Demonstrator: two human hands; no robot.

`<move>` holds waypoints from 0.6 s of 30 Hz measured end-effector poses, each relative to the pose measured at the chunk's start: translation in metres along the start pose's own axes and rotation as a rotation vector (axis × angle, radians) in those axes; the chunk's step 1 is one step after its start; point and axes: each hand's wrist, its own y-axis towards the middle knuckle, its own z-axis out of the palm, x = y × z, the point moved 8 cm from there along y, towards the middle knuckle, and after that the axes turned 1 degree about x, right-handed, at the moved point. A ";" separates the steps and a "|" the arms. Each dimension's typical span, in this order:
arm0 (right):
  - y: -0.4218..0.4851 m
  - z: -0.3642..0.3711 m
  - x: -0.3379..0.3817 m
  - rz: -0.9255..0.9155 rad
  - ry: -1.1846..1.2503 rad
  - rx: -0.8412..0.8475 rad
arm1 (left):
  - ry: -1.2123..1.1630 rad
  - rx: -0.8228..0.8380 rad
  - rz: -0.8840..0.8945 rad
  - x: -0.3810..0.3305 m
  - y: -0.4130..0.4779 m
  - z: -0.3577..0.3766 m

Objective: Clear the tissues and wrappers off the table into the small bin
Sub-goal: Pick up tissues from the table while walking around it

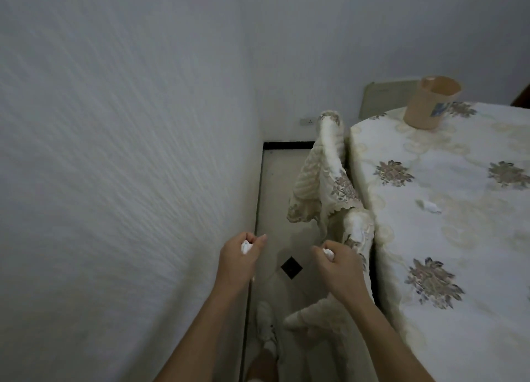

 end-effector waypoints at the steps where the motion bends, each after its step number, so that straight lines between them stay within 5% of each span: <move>1: 0.012 0.002 -0.003 0.019 -0.010 -0.001 | 0.003 0.006 0.008 0.001 0.018 0.004; 18: 0.244 0.023 0.035 0.126 -0.029 -0.140 | -0.032 0.017 0.086 -0.032 0.330 0.026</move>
